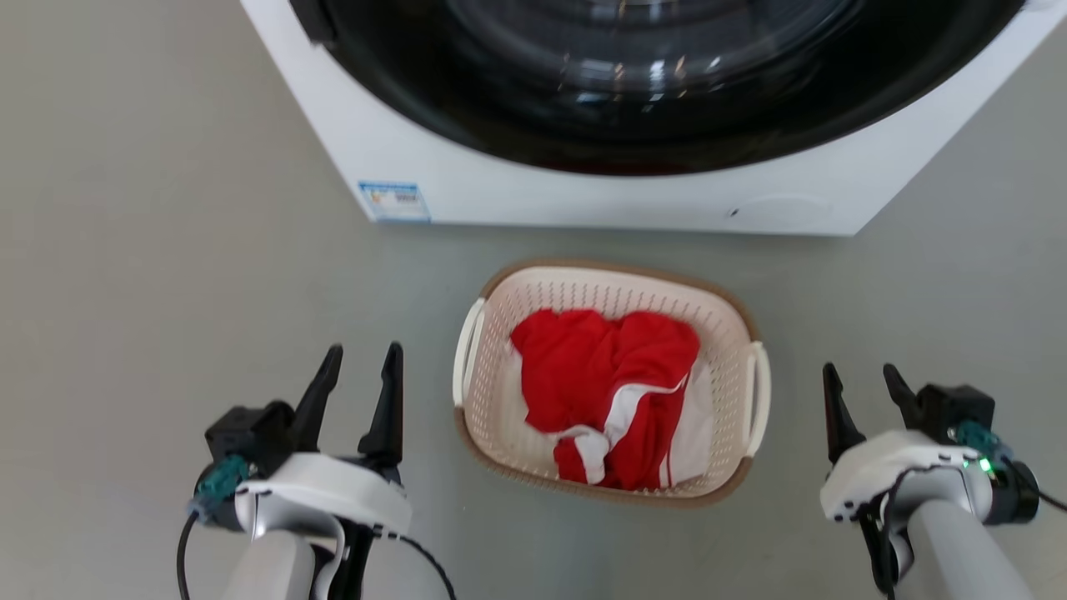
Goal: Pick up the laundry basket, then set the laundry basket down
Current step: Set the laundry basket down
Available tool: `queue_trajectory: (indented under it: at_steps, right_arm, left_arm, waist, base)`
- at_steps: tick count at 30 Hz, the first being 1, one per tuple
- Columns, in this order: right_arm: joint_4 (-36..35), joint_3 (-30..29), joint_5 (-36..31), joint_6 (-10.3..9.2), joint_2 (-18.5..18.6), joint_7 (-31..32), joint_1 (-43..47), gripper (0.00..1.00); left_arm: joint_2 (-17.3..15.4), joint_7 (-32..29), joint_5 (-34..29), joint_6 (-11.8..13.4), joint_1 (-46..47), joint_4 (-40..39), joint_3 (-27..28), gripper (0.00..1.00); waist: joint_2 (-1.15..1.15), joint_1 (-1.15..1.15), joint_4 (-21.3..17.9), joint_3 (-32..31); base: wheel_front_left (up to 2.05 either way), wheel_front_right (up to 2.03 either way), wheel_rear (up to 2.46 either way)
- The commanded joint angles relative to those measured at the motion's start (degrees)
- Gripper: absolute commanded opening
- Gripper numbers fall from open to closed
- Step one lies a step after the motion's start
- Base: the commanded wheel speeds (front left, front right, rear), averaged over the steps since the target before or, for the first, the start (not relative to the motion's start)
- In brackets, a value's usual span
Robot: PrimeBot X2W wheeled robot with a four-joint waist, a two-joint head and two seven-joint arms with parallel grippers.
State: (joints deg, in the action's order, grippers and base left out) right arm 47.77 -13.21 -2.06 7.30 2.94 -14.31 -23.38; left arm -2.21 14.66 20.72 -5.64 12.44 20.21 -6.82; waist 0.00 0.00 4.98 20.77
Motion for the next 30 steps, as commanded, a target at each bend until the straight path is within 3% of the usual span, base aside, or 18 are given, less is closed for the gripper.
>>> queue_trajectory:
  at_steps: [1,14,30]
  right_arm:
    - [-0.25,1.05,-0.09,0.19,-0.06,-0.61,-1.17,1.00]
    - [9.15,-3.40,-4.37,0.19,-0.06,-0.68,-8.46,1.00]
    - [11.10,-8.61,-10.83,0.19,-0.06,-0.68,-13.17,1.00]
  left_arm:
    - [-0.66,0.34,0.20,-0.38,1.75,-1.42,1.47,1.00]
    - [-0.66,0.34,1.67,-0.81,7.13,-0.58,-1.52,1.00]
    - [-0.66,0.34,2.27,-1.11,11.82,-1.13,-3.01,1.00]
  waist:
    - [0.00,0.00,1.29,2.04]
    - [0.00,0.00,4.25,9.64]
    - [0.00,0.00,5.33,18.64]
  base:
    - [0.00,0.00,0.00]
    - [0.00,0.00,0.00]
    - [0.00,0.00,0.00]
